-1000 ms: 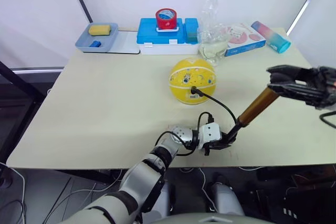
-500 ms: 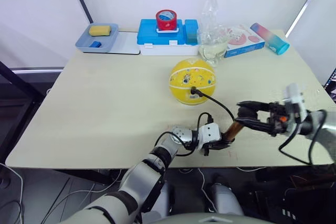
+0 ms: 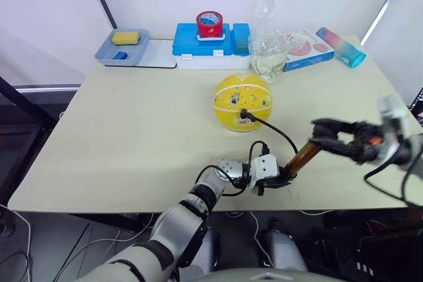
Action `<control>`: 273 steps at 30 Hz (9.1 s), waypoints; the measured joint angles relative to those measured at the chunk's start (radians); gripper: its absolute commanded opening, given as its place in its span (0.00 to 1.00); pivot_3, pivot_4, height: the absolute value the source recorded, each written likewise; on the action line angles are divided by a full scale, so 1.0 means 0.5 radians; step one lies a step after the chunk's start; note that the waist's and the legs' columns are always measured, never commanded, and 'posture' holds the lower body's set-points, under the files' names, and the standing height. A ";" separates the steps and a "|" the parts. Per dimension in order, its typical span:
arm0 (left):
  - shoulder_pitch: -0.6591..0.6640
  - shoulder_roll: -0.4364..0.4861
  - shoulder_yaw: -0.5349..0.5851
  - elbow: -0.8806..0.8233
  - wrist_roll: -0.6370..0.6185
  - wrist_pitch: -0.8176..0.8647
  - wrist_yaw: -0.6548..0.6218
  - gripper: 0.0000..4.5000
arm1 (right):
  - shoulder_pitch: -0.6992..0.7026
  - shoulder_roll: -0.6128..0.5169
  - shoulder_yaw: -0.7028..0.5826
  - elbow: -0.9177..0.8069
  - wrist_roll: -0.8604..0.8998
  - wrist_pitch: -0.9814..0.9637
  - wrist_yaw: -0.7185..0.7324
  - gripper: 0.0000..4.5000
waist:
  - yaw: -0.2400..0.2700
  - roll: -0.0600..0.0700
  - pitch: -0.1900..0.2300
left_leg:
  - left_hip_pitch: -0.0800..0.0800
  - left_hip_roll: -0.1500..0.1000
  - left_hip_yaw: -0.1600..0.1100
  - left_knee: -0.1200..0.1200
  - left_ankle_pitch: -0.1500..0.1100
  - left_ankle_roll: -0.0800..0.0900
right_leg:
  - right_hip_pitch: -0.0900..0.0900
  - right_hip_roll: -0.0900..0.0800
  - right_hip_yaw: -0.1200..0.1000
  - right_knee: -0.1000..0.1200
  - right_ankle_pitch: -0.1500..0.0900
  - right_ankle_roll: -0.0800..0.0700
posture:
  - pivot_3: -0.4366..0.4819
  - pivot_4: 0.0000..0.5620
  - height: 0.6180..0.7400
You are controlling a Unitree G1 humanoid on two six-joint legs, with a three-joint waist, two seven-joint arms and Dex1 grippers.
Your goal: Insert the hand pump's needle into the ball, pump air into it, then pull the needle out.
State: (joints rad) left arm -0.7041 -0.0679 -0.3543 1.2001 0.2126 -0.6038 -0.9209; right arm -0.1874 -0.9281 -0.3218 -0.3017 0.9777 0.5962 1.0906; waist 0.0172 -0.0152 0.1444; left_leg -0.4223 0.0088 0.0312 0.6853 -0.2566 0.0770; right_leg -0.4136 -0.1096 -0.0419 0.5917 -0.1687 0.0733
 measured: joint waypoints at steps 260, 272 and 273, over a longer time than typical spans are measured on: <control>0.017 0.006 0.001 -0.020 0.002 -0.008 0.008 0.26 | -0.160 -0.079 -0.301 -0.127 0.460 0.393 -0.362 0.46 | 0.004 0.001 -0.003 | -0.008 0.001 0.000 0.002 0.000 0.000 | -0.007 0.001 -0.001 0.001 0.003 -0.001 | 0.48 0.27 1.00; 0.019 0.010 -0.001 -0.012 0.003 -0.001 0.017 0.26 | 0.081 0.152 -0.101 -0.224 0.084 0.105 -0.308 0.46 | 0.004 -0.002 -0.006 | -0.003 0.001 -0.001 0.003 0.000 0.000 | -0.002 0.002 -0.001 0.002 0.003 0.000 | 0.48 0.27 1.00; 0.019 0.011 -0.001 -0.010 0.003 -0.001 0.018 0.26 | 0.110 0.176 -0.063 -0.224 0.028 0.058 -0.294 0.46 | 0.003 -0.002 -0.006 | -0.002 0.001 -0.001 0.003 0.000 0.000 | -0.002 0.003 -0.002 0.002 0.003 0.000 | 0.48 0.27 1.00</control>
State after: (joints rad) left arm -0.6943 -0.0623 -0.3546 1.1951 0.2142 -0.6045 -0.9121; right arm -0.1324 -0.8399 -0.3533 -0.4139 0.9919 0.6254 0.9436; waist 0.0188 -0.0160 0.1415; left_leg -0.4232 0.0093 0.0306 0.6867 -0.2564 0.0772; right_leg -0.4147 -0.1082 -0.0427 0.5925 -0.1675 0.0733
